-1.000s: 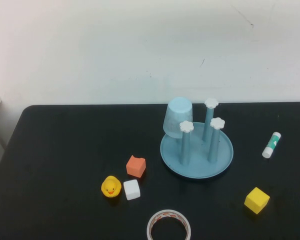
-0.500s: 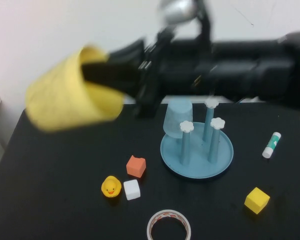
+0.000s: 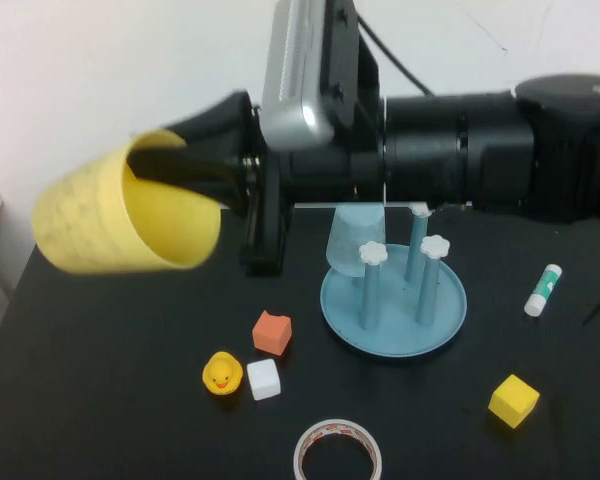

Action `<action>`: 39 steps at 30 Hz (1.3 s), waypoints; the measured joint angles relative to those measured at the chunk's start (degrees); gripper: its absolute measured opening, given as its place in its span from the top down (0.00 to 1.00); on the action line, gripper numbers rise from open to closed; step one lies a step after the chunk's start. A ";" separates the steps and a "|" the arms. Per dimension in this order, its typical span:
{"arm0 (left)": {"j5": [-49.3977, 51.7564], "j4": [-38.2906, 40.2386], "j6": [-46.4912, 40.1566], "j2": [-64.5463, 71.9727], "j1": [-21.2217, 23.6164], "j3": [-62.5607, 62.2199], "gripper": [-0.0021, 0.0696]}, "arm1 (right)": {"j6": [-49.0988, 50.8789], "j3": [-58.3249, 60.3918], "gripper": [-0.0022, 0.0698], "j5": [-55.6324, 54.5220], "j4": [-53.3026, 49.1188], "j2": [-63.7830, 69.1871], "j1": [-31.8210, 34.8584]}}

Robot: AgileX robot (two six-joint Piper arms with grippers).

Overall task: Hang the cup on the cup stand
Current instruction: Adjust the cup with two arms

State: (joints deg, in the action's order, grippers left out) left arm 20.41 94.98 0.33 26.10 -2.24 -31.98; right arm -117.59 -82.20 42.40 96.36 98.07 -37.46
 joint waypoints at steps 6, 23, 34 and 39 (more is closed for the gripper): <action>-0.24 2.50 0.11 0.00 0.00 1.94 0.01 | -1.24 -5.05 0.93 0.12 0.00 0.00 -0.44; -0.30 2.65 -0.33 0.00 0.00 2.20 0.01 | -22.82 -7.68 0.93 -5.79 1.03 2.20 -15.43; -1.86 2.95 -2.58 0.20 0.00 2.41 0.16 | -22.60 -7.68 0.93 -7.01 1.55 2.91 -15.43; -2.41 2.95 -5.64 0.20 0.00 2.41 0.19 | -21.57 -7.68 0.84 -8.12 1.46 3.11 -15.56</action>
State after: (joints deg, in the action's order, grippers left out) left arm 18.00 97.93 -5.31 26.30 -2.24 -29.57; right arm -139.16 -89.88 34.29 97.81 101.18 -53.02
